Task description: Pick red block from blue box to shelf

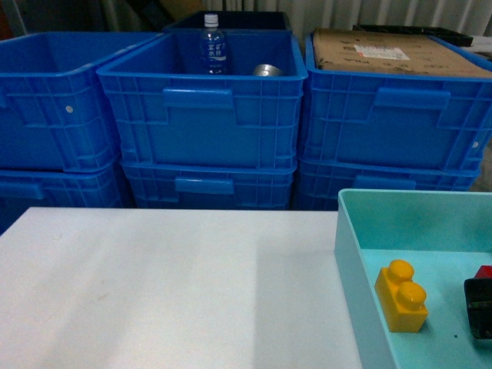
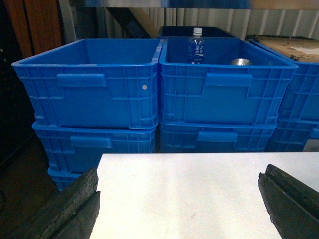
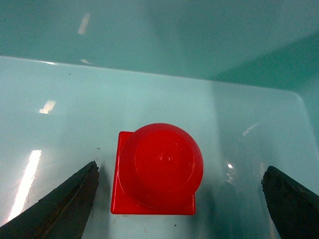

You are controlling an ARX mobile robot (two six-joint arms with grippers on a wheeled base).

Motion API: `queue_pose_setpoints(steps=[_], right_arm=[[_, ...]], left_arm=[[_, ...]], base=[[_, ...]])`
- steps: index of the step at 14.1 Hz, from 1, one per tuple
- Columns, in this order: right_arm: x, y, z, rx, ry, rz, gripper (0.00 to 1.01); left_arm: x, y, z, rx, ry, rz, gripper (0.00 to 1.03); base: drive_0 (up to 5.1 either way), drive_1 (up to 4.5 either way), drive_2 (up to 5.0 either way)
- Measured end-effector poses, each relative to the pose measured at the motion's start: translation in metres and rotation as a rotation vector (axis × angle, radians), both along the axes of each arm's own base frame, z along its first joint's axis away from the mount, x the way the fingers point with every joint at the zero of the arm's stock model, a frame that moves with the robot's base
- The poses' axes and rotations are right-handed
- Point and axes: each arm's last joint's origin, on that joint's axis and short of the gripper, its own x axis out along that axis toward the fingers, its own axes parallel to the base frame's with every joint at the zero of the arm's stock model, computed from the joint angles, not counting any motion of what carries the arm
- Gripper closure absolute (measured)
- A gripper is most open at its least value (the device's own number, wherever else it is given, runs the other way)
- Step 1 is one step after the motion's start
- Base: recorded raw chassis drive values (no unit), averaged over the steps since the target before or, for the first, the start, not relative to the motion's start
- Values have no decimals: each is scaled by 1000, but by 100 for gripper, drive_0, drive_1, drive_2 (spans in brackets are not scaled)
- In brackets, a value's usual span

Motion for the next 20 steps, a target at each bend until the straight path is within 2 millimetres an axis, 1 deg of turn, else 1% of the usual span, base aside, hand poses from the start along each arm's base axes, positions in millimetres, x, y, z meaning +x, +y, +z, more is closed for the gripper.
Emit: queue_pose_setpoints(steps=[1, 2, 4, 6, 7, 8, 10, 11, 15, 19, 20], right_arm=[[0, 0, 0, 3, 0, 3, 3], [0, 0, 0, 2, -1, 1, 10], [0, -5, 0, 7, 13, -12, 36], [0, -10, 4, 10, 11, -29, 58], [1, -10, 6, 10, 7, -30, 67], [2, -10, 7, 9, 4, -29, 71], [3, -9, 9, 16, -3, -17, 72], [3, -9, 22, 17, -42, -12, 72], [-3, -1, 40, 32, -96, 10, 72], [-20, 6, 76, 34, -219, 45, 72], [-27, 8, 87, 35, -252, 58, 72]], left_arm=[[0, 0, 0, 0, 0, 0, 5], [0, 0, 0, 0, 0, 0, 5], [0, 0, 0, 0, 0, 0, 5], [0, 0, 0, 0, 0, -1, 5], [0, 0, 0, 0, 0, 0, 5], [0, 0, 0, 0, 0, 0, 5], [0, 0, 0, 0, 0, 0, 5], [0, 0, 0, 0, 0, 0, 5], [0, 0, 0, 0, 0, 0, 5], [0, 0, 0, 0, 0, 0, 5], [0, 0, 0, 0, 0, 0, 5]], base=[[0, 0, 0], [0, 0, 0], [0, 0, 0], [0, 0, 0], [0, 0, 0], [0, 0, 0], [0, 0, 0], [0, 0, 0], [0, 0, 0], [0, 0, 0], [0, 0, 0]])
